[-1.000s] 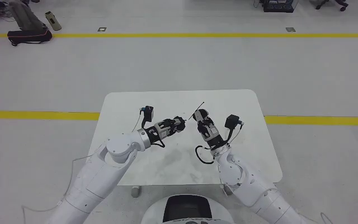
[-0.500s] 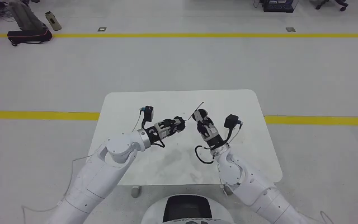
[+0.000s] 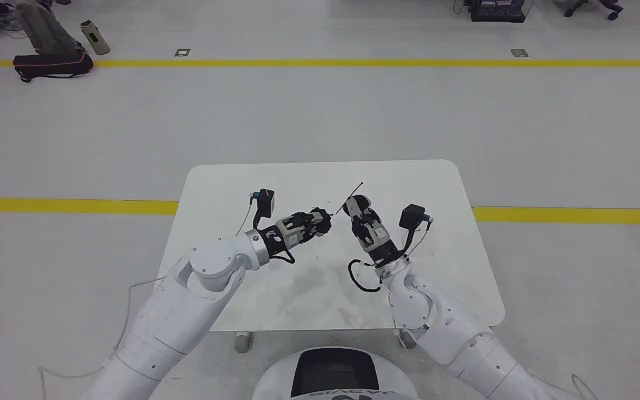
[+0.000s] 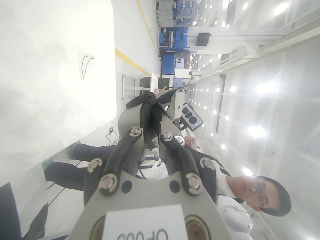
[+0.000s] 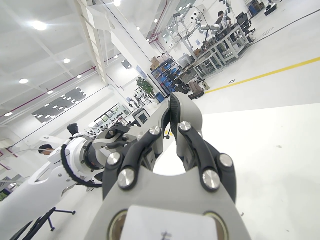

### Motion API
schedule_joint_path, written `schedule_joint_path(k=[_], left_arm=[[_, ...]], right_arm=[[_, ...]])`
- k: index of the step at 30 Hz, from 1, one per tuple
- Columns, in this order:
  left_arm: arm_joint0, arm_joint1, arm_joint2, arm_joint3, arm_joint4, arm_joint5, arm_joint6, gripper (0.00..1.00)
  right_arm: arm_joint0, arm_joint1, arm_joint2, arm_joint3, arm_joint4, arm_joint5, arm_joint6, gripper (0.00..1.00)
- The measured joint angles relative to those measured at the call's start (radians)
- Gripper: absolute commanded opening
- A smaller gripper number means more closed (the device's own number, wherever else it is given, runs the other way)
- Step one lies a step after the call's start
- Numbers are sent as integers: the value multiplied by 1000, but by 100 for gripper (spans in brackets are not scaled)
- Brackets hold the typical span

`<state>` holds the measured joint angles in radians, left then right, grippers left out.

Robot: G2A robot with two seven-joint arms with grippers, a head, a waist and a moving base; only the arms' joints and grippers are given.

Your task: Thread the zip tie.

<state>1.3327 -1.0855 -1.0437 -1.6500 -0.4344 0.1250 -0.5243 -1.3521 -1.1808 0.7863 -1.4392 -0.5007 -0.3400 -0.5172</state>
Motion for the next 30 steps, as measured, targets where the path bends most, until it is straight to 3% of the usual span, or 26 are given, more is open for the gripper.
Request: schedule_joint_path(k=[30], left_arm=[[0, 0, 0, 0, 0, 0, 0, 0]], right_arm=[[22, 0, -23, 20, 8, 0, -6, 0]])
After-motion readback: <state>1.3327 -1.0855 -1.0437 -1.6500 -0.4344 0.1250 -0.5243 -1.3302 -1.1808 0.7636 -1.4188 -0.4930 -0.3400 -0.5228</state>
